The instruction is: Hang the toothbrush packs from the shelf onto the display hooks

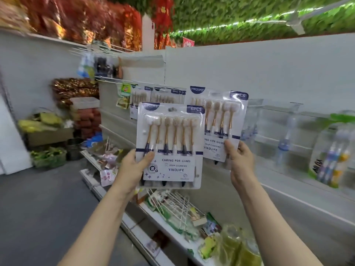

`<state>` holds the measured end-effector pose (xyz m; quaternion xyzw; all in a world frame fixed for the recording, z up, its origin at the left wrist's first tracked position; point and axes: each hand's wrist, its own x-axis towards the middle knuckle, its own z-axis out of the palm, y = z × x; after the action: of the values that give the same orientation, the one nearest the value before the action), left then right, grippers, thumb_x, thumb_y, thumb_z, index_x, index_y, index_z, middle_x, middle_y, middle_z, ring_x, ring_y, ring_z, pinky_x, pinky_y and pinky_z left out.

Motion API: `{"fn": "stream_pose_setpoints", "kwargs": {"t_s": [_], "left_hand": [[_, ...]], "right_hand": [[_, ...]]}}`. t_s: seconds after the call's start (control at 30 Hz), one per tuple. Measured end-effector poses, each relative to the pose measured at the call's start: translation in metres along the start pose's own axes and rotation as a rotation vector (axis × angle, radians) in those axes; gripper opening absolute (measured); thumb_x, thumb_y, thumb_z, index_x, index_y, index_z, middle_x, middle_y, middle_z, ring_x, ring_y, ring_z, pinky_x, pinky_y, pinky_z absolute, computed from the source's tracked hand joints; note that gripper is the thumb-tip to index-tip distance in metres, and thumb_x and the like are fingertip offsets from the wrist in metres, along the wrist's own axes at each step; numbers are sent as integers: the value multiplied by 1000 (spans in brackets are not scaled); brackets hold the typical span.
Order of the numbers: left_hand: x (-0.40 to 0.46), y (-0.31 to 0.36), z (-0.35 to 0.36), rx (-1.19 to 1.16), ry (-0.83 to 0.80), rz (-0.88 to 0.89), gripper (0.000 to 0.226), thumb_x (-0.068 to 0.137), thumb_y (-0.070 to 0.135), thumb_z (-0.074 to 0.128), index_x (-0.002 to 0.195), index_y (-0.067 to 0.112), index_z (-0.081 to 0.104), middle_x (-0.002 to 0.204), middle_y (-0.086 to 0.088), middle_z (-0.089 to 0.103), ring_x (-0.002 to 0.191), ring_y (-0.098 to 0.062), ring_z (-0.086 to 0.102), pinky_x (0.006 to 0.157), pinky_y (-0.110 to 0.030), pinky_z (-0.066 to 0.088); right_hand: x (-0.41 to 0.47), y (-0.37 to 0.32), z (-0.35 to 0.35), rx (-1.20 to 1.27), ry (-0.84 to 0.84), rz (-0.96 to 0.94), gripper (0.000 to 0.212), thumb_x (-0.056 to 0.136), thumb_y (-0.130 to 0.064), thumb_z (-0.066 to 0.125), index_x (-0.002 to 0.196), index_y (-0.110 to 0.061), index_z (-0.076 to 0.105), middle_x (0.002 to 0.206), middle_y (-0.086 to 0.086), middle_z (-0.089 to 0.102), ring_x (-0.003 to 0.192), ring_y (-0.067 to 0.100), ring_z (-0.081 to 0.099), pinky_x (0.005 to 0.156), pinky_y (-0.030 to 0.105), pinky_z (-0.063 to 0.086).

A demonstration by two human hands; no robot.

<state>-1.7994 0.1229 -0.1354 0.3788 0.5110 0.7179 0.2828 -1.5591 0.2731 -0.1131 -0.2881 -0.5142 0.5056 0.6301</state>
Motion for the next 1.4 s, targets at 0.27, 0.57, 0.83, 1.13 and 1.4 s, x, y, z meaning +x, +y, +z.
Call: {"fn": "stream_pose_setpoints", "kwargs": {"t_s": [0.27, 0.57, 0.83, 1.13, 1.4], "left_hand": [[150, 2, -81, 16, -31, -16, 17, 93, 16, 65, 109, 11, 64, 101, -8, 77, 95, -26, 73, 82, -44, 57], [274, -39, -147, 23, -190, -101, 17, 92, 17, 67, 108, 13, 65, 98, -7, 77, 91, -26, 74, 81, -48, 59], [374, -38, -185, 17, -427, -135, 22, 92, 19, 68, 112, 13, 63, 99, -5, 77, 89, -22, 74, 82, -46, 58], [435, -60, -186, 12, -495, -141, 17, 91, 19, 69, 107, 14, 65, 96, -6, 77, 93, -27, 73, 88, -52, 56], [464, -65, -169, -1, -520, -94, 20, 91, 17, 68, 111, 12, 65, 100, -4, 77, 94, -22, 73, 82, -39, 57]], "right_hand": [[66, 69, 136, -1, -18, 52, 20, 94, -12, 67, 115, -10, 66, 93, -3, 78, 83, 9, 74, 65, 20, 57], [95, 134, 228, -82, 83, 84, 22, 95, -11, 65, 116, -5, 65, 96, 6, 78, 84, 17, 75, 62, 25, 58], [112, 155, 304, -123, 269, 69, 22, 96, -14, 64, 116, -6, 63, 83, -3, 78, 69, 9, 73, 48, 27, 54], [156, 169, 338, -146, 375, 29, 22, 97, -10, 63, 115, 2, 62, 87, 5, 71, 59, 3, 67, 43, 22, 50], [196, 192, 322, -164, 420, -8, 15, 94, -11, 66, 108, -6, 67, 87, -1, 74, 71, 5, 69, 58, 16, 52]]}}
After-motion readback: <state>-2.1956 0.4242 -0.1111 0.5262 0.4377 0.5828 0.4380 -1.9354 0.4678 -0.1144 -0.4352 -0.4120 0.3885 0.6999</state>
